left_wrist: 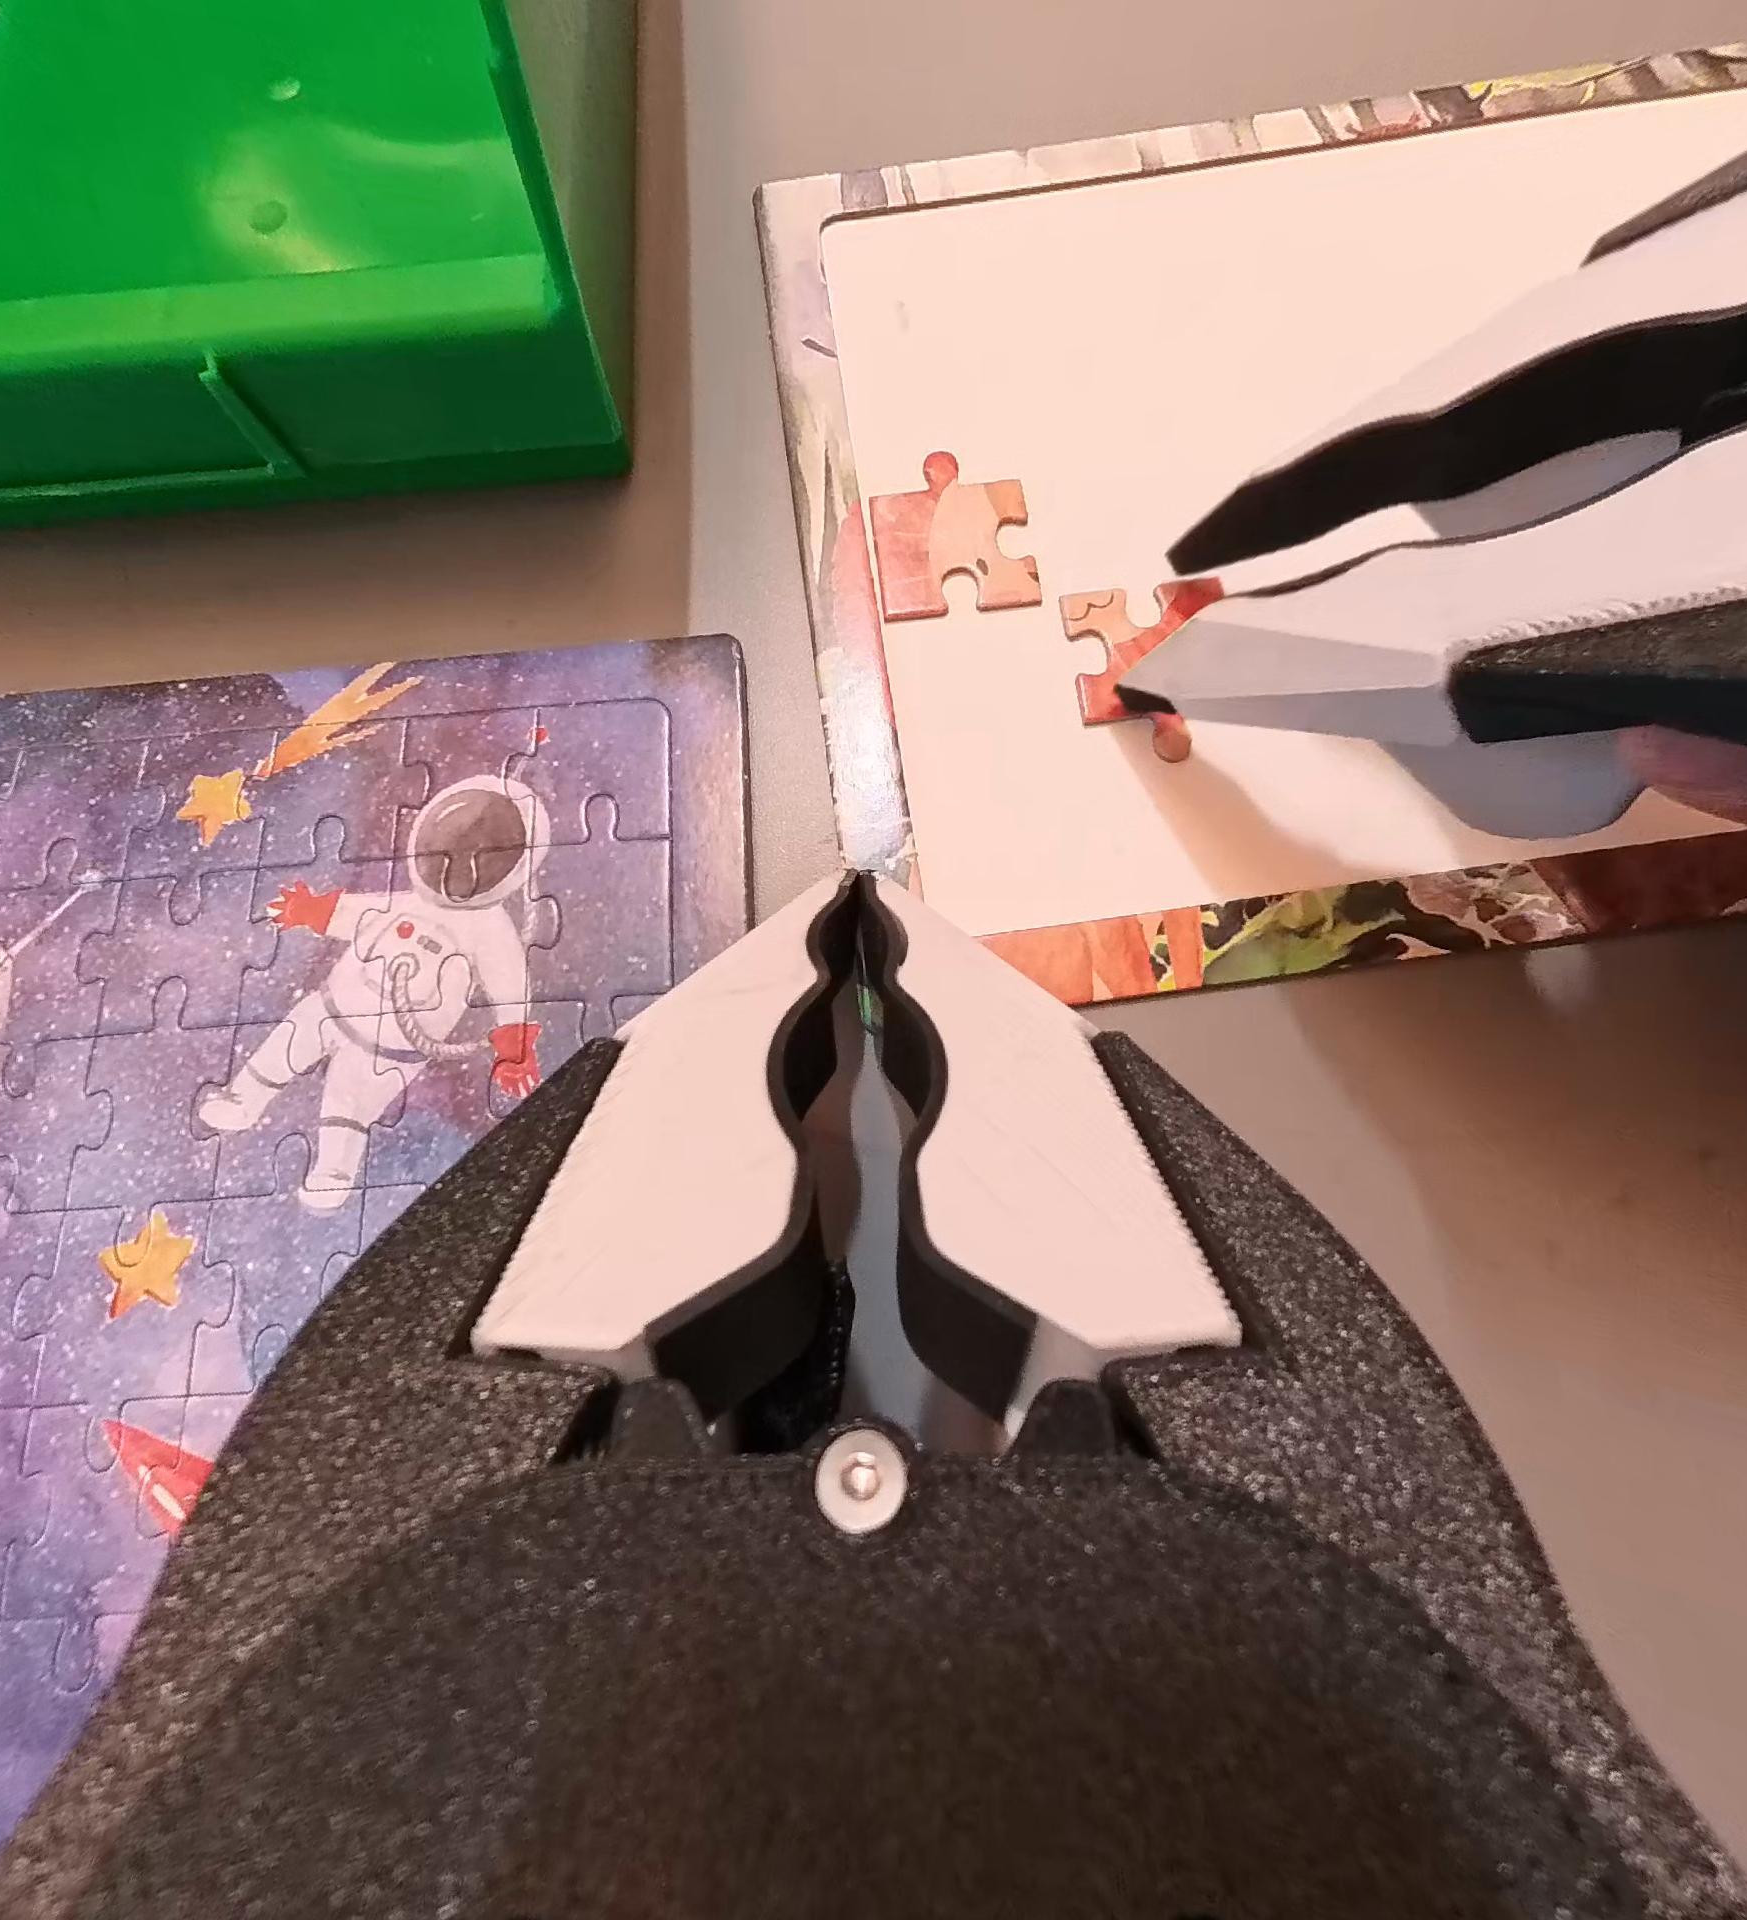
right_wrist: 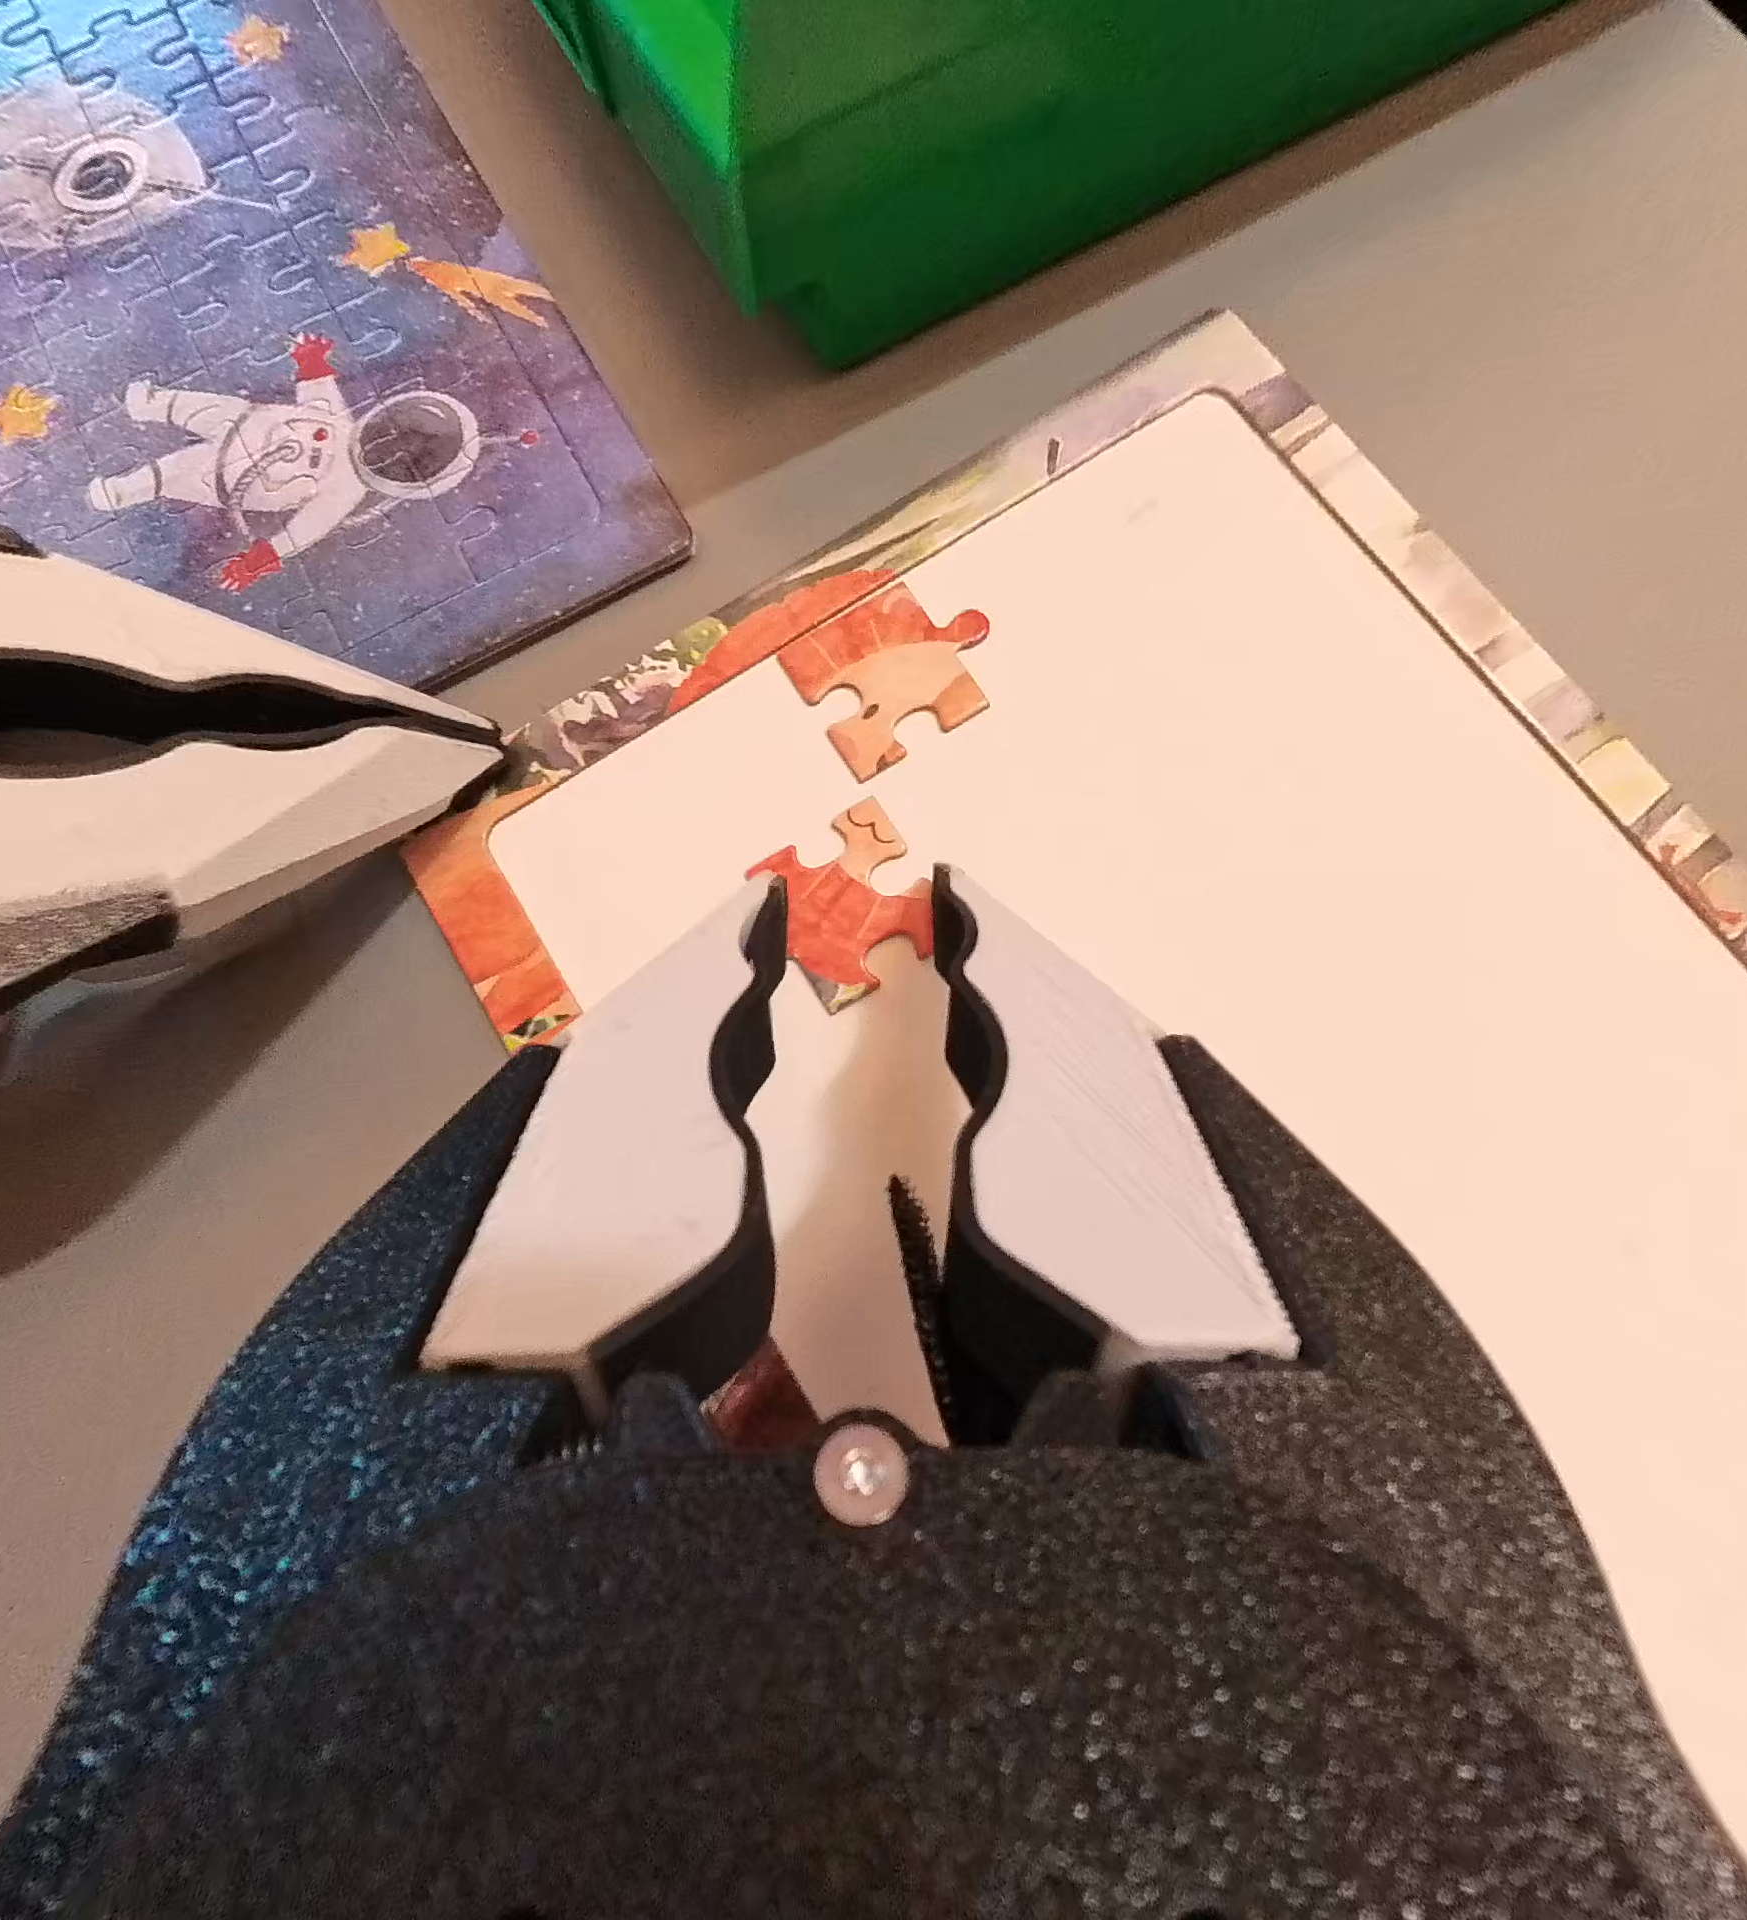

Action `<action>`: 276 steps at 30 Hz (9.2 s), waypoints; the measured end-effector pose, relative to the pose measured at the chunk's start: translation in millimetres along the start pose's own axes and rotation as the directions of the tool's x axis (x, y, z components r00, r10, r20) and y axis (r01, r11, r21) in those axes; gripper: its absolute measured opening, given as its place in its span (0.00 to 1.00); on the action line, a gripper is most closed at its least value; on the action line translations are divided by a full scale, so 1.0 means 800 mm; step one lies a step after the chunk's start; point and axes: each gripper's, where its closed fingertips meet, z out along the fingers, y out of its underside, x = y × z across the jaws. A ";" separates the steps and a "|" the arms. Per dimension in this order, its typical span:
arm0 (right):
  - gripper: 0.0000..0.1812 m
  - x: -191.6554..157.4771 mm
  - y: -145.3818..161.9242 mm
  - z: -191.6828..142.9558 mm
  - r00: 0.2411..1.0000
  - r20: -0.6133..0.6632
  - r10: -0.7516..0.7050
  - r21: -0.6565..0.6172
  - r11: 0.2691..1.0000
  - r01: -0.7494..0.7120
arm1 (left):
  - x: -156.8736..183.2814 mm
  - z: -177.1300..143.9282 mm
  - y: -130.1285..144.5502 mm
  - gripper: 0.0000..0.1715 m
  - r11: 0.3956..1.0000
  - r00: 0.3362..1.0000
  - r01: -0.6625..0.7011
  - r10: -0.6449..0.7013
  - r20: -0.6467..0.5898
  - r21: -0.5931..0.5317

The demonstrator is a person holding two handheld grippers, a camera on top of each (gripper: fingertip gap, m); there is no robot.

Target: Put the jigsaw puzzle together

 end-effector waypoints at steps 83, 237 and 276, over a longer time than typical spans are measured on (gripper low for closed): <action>0.15 0.151 0.351 -0.425 0.919 -0.269 0.289 0.032 0.956 -0.291 | 0.042 -0.051 -0.053 0.13 0.980 0.986 -0.165 0.162 0.044 0.108; 0.07 0.038 -0.035 -0.007 0.994 0.090 0.062 -0.082 0.995 -0.055 | 0.028 -0.030 -0.025 0.11 0.993 0.971 0.080 -0.058 -0.232 0.087; 0.01 0.032 -0.011 0.014 0.993 0.100 -0.060 -0.118 0.990 0.072 | 0.056 -0.011 0.006 0.02 0.997 0.974 -0.080 0.078 -0.215 0.001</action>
